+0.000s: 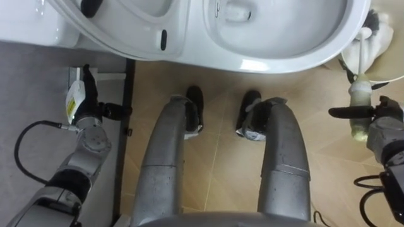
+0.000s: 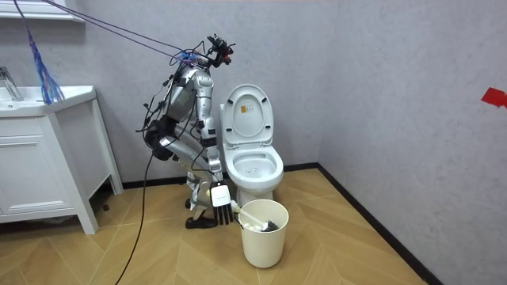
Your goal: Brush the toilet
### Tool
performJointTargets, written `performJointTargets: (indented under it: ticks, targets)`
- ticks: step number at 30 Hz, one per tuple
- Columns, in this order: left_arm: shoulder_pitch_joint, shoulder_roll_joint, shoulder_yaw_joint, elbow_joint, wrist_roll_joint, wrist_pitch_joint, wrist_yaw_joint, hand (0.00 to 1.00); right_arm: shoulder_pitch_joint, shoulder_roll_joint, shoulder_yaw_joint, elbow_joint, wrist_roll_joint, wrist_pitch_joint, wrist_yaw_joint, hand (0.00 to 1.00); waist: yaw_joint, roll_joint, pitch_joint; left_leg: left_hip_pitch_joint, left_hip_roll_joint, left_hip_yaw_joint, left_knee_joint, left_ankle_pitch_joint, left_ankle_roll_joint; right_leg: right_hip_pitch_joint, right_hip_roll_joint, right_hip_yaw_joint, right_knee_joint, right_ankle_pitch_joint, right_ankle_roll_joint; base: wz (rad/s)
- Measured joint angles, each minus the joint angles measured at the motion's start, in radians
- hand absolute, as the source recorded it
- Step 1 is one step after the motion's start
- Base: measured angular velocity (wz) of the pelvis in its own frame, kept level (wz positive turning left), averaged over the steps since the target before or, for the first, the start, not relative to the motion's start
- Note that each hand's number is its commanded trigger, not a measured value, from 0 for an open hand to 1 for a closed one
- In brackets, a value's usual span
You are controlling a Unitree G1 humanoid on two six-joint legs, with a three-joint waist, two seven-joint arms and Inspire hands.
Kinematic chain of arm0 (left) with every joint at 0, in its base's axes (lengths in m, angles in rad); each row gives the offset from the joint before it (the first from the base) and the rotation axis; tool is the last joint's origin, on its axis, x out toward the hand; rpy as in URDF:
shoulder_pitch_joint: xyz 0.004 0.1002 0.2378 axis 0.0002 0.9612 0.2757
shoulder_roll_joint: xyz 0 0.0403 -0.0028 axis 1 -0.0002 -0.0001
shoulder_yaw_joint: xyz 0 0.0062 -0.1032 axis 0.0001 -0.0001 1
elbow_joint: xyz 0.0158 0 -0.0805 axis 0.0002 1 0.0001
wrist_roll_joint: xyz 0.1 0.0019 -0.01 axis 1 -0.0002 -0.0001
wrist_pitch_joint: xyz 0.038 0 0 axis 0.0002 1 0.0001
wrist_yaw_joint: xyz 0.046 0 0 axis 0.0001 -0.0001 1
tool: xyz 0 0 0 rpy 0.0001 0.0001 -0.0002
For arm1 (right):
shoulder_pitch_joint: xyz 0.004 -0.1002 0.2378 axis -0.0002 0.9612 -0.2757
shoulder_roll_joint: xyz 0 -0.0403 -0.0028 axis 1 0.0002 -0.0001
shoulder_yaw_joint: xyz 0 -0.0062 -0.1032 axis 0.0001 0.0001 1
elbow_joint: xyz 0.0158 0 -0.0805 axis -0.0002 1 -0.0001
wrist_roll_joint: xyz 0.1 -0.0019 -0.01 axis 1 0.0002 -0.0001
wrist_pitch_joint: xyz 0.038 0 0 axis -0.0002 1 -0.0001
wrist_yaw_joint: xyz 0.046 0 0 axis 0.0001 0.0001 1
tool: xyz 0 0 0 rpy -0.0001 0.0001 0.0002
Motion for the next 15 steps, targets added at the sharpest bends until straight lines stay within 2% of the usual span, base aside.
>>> performJointTargets:
  ticks: [6,15]
  targets:
    - [0.009,0.012,0.0,0.0,0.0,0.014,-0.009,0.0,0.0,0.0,0.0,0.0,0.001,0.012,0.0,0.0,-0.012,-0.005,-0.0008,0.017,0.002,0.0,0.0,0.0,0.0,0.018,0.002,0.0,-0.003,0.001,0.001,0.0]
    - [0.013,0.028,0.0,-0.011,-0.001,0.023,-0.037,0.0,0.009,0.0,0.002,0.02,0.001,0.03,0.005,0.0,-0.011,-0.005,-0.0014,0.032,0.0,0.0,0.0,-0.001,0.003,0.035,0.002,0.0,-0.005,0.004,0.005,0.0]
